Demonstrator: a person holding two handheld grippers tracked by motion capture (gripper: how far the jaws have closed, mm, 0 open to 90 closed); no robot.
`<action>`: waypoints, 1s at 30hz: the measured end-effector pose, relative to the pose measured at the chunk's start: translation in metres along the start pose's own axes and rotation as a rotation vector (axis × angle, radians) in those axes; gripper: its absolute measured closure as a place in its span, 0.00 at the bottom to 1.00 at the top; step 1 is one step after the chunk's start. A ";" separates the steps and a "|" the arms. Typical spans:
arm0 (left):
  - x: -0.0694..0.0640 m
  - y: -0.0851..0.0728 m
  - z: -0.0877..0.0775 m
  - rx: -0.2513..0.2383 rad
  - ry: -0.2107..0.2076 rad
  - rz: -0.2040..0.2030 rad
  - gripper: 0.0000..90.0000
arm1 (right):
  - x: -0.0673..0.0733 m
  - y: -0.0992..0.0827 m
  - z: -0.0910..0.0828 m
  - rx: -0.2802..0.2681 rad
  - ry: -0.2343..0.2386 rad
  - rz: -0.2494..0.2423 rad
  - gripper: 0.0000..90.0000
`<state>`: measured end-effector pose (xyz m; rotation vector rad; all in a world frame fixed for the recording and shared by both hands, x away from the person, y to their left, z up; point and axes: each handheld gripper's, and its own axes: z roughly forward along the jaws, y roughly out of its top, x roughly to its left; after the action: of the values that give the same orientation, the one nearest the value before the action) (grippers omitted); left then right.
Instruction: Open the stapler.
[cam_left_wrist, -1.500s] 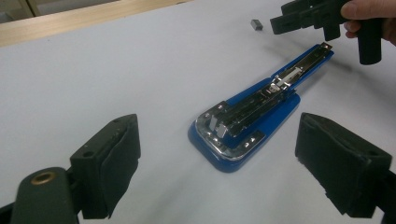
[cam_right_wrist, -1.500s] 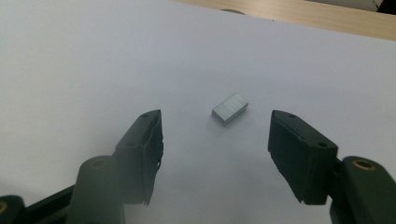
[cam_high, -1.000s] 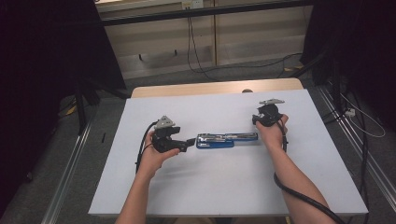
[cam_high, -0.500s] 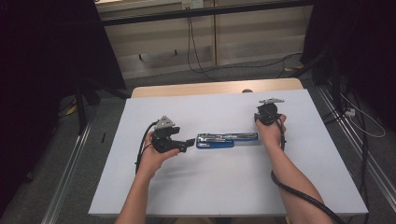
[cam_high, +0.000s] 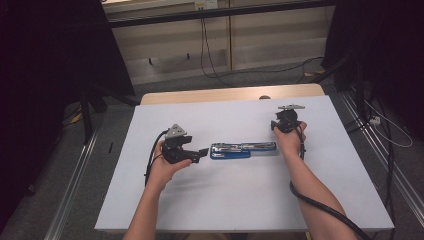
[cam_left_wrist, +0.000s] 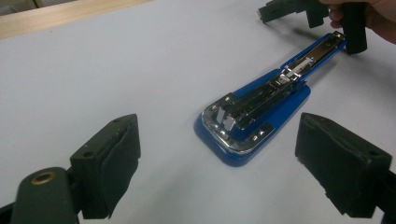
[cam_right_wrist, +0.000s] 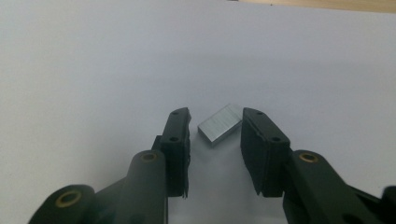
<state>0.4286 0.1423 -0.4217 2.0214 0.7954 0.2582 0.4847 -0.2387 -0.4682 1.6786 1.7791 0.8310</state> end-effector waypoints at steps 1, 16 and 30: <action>0.001 0.000 0.001 -0.001 0.001 0.001 0.16 | 0.002 0.001 0.002 -0.003 0.005 0.021 0.66; 0.004 -0.001 -0.001 -0.005 0.016 -0.009 0.16 | -0.003 0.003 0.003 -0.001 -0.002 0.014 0.88; 0.003 0.001 -0.003 -0.021 0.009 -0.008 0.17 | -0.008 -0.004 -0.008 0.024 0.044 -0.045 0.84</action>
<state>0.4300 0.1456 -0.4200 1.9987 0.8031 0.2695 0.4772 -0.2477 -0.4660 1.6407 1.8566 0.8358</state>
